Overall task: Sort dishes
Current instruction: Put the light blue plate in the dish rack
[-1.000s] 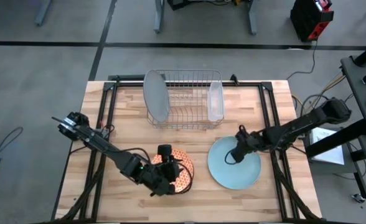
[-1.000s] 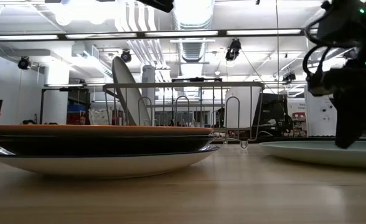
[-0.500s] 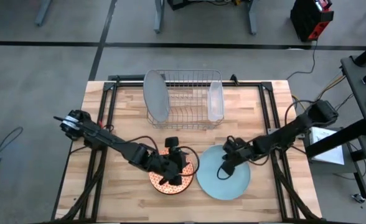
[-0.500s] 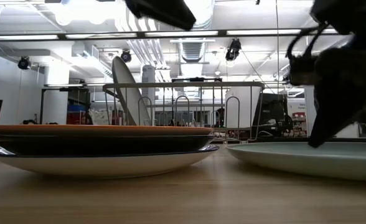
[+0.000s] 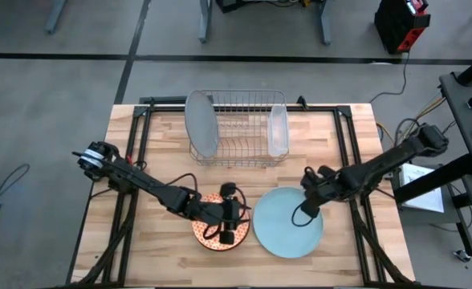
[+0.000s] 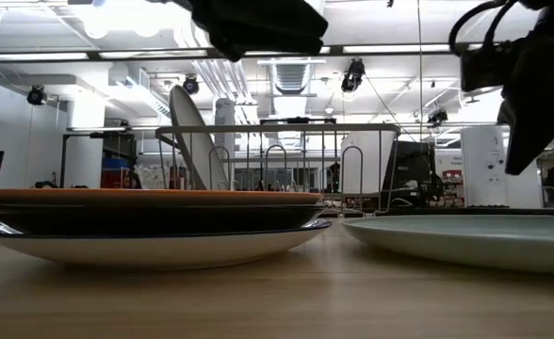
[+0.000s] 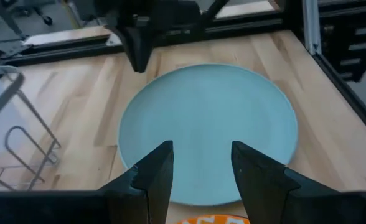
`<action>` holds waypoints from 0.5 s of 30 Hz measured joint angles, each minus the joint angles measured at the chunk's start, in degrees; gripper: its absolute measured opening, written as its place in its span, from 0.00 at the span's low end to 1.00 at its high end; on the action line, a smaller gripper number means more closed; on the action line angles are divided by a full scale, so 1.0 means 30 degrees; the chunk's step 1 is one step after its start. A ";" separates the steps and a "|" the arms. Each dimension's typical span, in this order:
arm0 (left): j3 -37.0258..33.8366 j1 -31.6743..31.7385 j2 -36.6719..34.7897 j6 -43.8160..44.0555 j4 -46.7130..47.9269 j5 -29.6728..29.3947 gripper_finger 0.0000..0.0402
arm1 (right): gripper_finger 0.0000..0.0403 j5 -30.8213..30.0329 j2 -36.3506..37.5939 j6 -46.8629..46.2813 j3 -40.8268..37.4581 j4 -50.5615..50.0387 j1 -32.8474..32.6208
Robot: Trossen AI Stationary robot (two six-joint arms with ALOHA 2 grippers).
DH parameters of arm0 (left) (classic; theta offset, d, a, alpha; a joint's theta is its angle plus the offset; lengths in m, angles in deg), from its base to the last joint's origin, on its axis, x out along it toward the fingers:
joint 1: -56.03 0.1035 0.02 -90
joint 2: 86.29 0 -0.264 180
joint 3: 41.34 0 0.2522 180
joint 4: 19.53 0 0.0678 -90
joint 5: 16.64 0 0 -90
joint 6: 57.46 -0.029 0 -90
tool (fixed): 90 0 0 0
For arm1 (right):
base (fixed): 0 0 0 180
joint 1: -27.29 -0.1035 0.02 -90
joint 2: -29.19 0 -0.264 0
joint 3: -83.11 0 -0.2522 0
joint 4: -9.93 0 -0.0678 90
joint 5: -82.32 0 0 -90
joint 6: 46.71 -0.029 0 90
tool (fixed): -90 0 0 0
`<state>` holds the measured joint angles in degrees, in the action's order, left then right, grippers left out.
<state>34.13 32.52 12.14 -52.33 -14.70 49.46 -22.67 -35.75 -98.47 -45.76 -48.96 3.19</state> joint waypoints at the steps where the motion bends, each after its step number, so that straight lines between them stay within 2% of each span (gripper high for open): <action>1: -0.0141 0.0000 0.0000 0.0009 -0.0253 -0.0217 0.38 | 0.08 -0.0003 0.0474 -0.0212 -0.0262 -0.0007 0.0044; 7: -0.0255 0.0000 0.0000 -0.0283 -0.0567 -0.0359 0.38 | 0.21 -0.0034 0.2083 -0.1402 -0.2077 0.0279 0.0288; 15: -0.0255 0.0214 0.0000 -0.1044 -0.1008 -0.0359 0.38 | 0.38 0.0154 0.1564 -0.2267 -0.3659 0.1866 0.0793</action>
<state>33.37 33.16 12.14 -55.46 -17.72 48.38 -22.21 -31.05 -105.27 -56.74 -43.36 5.57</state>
